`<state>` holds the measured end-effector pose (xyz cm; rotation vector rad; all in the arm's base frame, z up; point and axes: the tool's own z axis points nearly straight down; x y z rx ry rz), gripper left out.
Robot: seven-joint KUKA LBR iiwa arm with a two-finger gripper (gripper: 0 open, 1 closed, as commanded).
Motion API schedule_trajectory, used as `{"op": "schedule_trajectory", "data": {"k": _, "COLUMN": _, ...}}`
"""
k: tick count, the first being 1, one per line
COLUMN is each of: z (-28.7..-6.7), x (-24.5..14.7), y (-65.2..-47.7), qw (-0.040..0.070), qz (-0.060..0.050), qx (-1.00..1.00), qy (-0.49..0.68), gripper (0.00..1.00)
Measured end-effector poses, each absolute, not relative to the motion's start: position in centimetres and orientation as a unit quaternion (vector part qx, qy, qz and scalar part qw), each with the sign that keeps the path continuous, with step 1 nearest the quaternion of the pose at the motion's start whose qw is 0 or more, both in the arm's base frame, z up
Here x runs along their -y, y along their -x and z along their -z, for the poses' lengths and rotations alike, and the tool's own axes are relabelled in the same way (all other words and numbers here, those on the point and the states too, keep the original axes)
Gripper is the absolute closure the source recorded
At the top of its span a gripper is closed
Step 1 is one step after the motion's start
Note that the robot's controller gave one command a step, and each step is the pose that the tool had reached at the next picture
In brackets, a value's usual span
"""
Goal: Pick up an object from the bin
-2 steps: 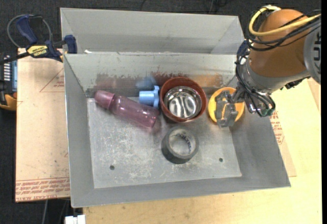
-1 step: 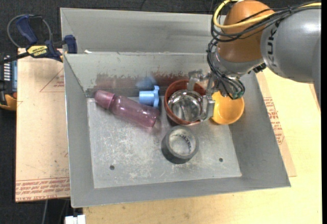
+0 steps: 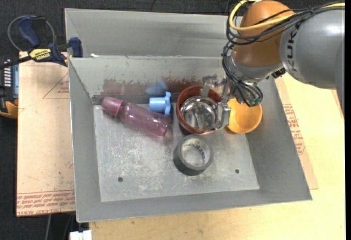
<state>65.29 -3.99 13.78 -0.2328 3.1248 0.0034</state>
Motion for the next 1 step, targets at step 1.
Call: {"op": "schedule_trajectory", "data": {"k": 1, "z": -9.49, "x": 3.57, "y": -64.06, "qw": 0.006, "qz": -0.002, "qx": -0.999, "qy": 0.047, "gripper": 0.0}}
